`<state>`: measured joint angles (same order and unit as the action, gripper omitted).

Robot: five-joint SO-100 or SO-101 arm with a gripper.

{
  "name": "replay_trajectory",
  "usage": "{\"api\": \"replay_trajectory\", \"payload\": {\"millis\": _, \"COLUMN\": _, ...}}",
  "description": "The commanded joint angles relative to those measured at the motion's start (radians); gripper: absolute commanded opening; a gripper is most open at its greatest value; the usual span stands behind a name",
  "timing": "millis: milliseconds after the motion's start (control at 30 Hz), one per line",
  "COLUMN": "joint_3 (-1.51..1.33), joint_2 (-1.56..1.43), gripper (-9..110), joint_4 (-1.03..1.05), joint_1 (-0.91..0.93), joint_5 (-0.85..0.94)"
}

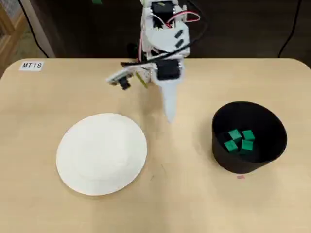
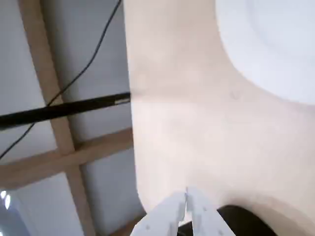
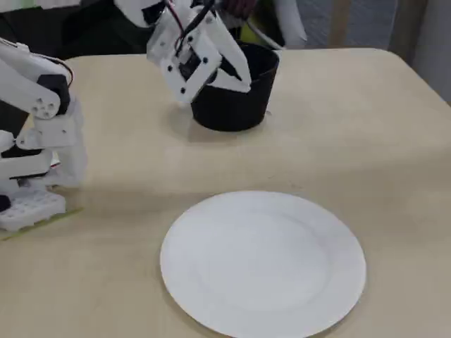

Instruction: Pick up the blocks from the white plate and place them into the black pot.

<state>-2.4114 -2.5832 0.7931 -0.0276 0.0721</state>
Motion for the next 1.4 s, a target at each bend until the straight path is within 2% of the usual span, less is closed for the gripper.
{"api": "replay_trajectory", "payload": {"millis": 0, "joint_3": -0.092, "joint_2": -0.098, "gripper": -2, "joint_4": -0.005, "joint_1": 0.015, "joint_5": 0.008}}
{"api": "replay_trajectory", "payload": {"millis": 267, "joint_3": -0.393, "joint_2": -0.417, "gripper": -2, "joint_4": 0.011, "joint_1": 0.026, "joint_5": -0.035}}
{"api": "replay_trajectory", "payload": {"millis": 533, "joint_3": -0.572, "joint_2": -0.663, "gripper": -2, "joint_4": 0.067, "joint_1": 0.051, "joint_5": -0.029}}
{"api": "replay_trajectory", "payload": {"millis": 1367, "joint_3": -0.632, "joint_2": -0.669, "gripper": -2, "joint_4": 0.054, "joint_1": 0.097, "joint_5": 0.021}}
